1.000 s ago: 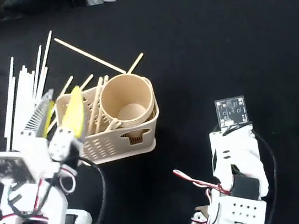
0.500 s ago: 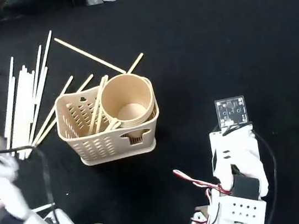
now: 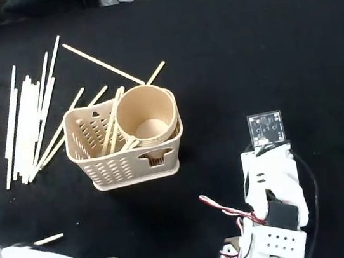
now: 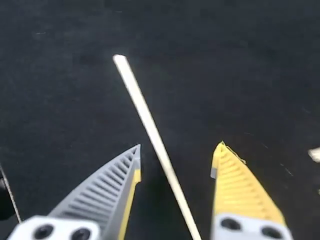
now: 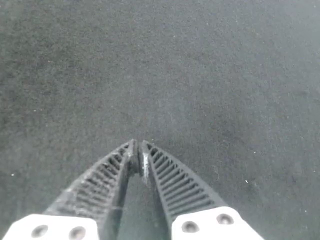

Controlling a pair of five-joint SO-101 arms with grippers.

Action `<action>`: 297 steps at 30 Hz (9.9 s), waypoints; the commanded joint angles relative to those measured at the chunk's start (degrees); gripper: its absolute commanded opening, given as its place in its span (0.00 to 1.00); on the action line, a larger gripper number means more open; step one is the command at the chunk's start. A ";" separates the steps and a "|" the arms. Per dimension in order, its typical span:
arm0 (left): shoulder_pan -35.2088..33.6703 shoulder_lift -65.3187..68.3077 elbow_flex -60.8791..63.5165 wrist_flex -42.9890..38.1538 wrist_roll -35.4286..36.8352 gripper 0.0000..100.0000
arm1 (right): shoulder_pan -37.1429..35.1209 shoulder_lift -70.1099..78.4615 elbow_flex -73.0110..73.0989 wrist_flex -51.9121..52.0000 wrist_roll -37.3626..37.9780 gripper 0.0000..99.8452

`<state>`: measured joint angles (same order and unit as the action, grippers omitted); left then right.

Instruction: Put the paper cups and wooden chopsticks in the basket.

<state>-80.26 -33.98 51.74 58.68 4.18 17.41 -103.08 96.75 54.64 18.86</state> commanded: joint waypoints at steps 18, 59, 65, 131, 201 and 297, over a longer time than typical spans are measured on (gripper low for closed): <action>-1.27 44.92 -18.24 -12.92 -0.53 0.02 | -0.70 -2.33 -0.13 0.18 0.44 0.01; 33.63 -56.62 3.30 -5.10 10.37 0.07 | -0.62 -2.33 -0.13 0.26 0.44 0.01; 23.34 -38.51 12.09 -9.32 7.91 0.16 | -0.70 -2.33 -0.13 0.26 0.44 0.01; 79.69 -41.41 -15.78 -26.20 7.03 0.03 | -0.70 -2.33 -0.13 0.26 0.44 0.01; 51.91 99.96 -126.64 42.20 -29.19 0.03 | -0.70 -2.33 -0.13 0.26 0.44 0.01; 52.88 4.66 -49.71 19.43 -15.38 0.26 | -0.62 -2.33 -0.13 0.26 0.44 0.01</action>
<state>-21.80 -47.87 13.58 74.59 -4.70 17.41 -103.08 96.75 54.64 18.86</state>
